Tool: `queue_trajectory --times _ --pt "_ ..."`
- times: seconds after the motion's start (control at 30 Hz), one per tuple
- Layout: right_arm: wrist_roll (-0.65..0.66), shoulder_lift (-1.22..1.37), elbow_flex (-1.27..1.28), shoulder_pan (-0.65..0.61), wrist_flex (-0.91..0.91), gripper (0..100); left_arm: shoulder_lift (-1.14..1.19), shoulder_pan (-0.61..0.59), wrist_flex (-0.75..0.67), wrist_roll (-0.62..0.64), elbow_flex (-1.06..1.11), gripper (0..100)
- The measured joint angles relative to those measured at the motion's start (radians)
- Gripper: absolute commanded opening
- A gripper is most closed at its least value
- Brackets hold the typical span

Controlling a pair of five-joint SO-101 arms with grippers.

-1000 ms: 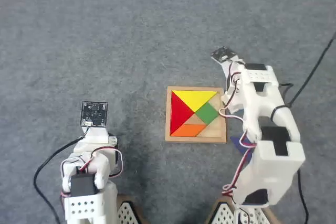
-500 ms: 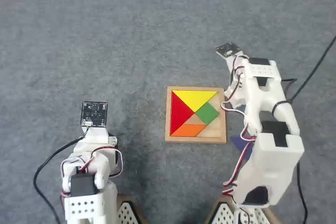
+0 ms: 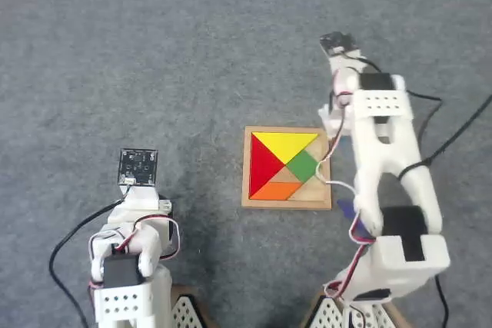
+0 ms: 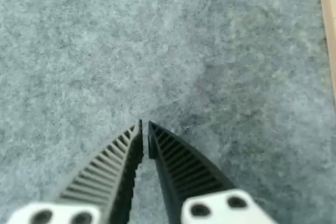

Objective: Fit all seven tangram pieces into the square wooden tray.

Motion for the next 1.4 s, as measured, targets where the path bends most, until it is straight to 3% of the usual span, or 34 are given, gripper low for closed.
queue_trajectory --times 0.3,0.63,0.9,1.4 --pt "-0.215 0.118 0.0 -0.064 -0.034 0.8 0.0 0.0 0.0 0.0 0.0 2" --pt "-0.215 0.132 0.0 -0.063 -0.035 1.4 0.0 0.0 0.0 0.0 0.0 2" --pt "-0.183 0.132 0.0 -0.063 -0.032 12.7 0.0 0.0 0.0 0.0 0.0 2" --pt "-0.158 0.132 0.0 -0.106 -0.021 12.9 0.0 0.0 0.0 0.0 0.0 2"
